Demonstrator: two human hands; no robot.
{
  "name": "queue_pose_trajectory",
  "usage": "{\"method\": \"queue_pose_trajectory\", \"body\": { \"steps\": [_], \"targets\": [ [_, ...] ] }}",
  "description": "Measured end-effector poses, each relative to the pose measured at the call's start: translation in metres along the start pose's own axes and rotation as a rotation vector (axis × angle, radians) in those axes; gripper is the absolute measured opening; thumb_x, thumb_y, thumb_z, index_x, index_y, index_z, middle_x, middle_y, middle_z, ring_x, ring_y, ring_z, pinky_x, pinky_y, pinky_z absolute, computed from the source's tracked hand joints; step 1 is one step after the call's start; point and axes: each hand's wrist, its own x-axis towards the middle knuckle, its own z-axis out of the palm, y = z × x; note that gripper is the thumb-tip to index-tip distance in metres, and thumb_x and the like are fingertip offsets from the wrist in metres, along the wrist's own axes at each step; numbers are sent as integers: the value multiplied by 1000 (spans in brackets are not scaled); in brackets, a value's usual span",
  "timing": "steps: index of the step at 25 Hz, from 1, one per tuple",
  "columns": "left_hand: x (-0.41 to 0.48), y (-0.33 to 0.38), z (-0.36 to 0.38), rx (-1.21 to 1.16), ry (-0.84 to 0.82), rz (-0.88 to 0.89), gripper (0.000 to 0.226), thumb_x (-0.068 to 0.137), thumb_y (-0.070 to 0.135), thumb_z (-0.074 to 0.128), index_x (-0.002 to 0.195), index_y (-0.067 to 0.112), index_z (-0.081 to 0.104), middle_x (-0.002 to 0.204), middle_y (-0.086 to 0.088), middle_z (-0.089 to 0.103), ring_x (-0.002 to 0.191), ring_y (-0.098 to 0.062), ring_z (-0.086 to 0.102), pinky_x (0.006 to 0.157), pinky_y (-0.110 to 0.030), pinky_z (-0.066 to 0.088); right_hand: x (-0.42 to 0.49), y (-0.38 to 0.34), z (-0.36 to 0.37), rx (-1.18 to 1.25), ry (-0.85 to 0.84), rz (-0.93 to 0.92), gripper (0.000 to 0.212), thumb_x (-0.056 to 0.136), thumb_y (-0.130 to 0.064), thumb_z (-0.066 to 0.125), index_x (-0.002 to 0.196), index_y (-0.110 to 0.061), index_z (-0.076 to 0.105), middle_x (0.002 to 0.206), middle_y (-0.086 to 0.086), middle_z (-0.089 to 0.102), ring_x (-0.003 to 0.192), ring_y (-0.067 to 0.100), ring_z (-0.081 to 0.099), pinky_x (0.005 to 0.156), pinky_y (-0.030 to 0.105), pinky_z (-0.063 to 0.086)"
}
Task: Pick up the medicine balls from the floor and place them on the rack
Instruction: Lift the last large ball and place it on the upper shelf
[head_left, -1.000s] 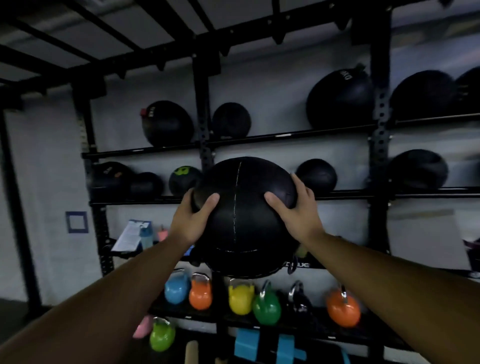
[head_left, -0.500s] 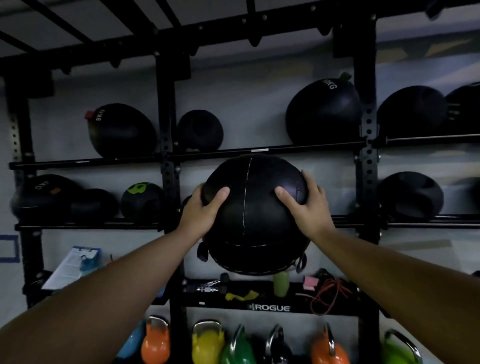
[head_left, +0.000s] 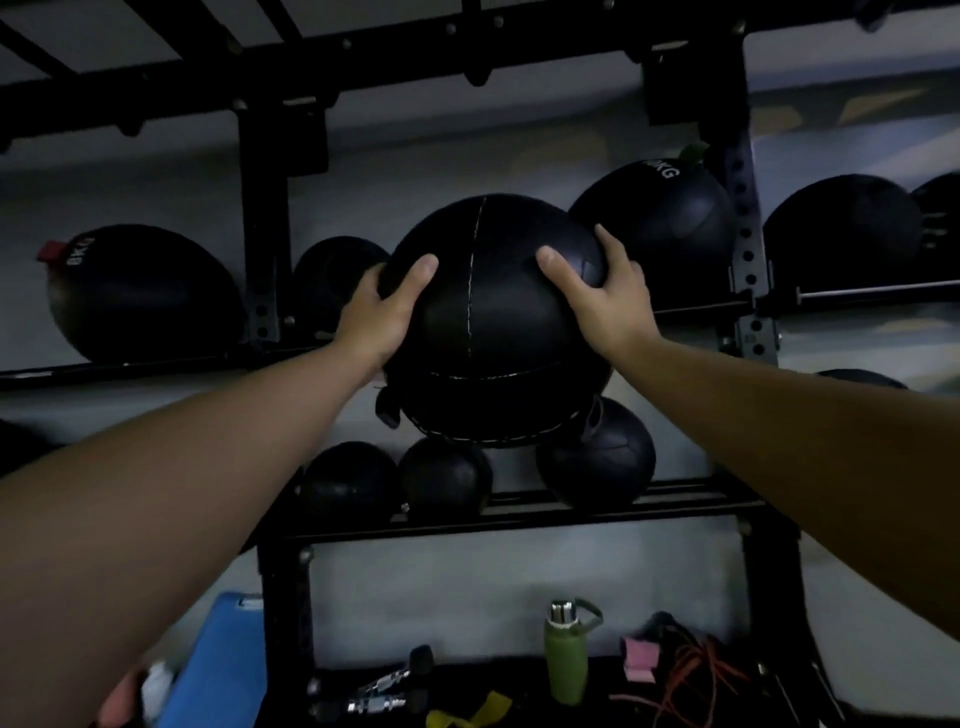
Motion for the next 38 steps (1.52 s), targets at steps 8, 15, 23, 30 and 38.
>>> {"method": "queue_pose_trajectory", "body": {
  "steps": [8, 15, 23, 30, 38],
  "targets": [
    [164, -48, 19, -82, -43, 168, 104, 68, 90, 60, 149, 27, 51, 139, 2, 64, 119, -16, 62, 86, -23, 47, 134, 30, 71, -18, 136, -126, 128, 50, -102, 63, 158, -39, 39, 153, 4, 51, 140, 26, 52, 117, 48, 42],
    [254, -96, 53, -114, -13, 247, 120, 50, 92, 74, 148, 26, 51, 134, 9, 67, 119, -6, 64, 105, -25, 49, 218, 87, 117, 35, 252, -272, 87, 67, -86, 66, 123, -27, 37, 136, 6, 49, 129, 29, 51, 111, 46, 44],
    [332, -134, 79, -146, 145, 275, 130, 46, 101, 62, 153, 28, 52, 152, 3, 57, 134, -10, 55, 114, -25, 41, 320, 101, 162, -91, 209, -692, 63, 83, -84, 57, 113, -31, 71, 117, -1, 71, 113, 17, 64, 99, 37, 51],
    [333, -172, 124, 286, 131, 365, 117, 66, 101, 44, 163, 41, 21, 168, 1, 33, 149, -19, 38, 120, -43, 36, 376, 106, 171, -844, -18, -386, 74, 99, -77, 27, 159, -36, 39, 163, 13, 44, 147, 41, 39, 118, 52, 35],
    [352, -255, 126, 322, 121, 297, 99, 74, 99, 33, 160, 53, 16, 165, 3, 35, 143, -25, 46, 108, -44, 44, 340, 208, 211, -545, 71, -584, 84, 91, -82, 38, 163, -39, 31, 169, 4, 30, 151, 32, 27, 121, 53, 31]
  ]
}}
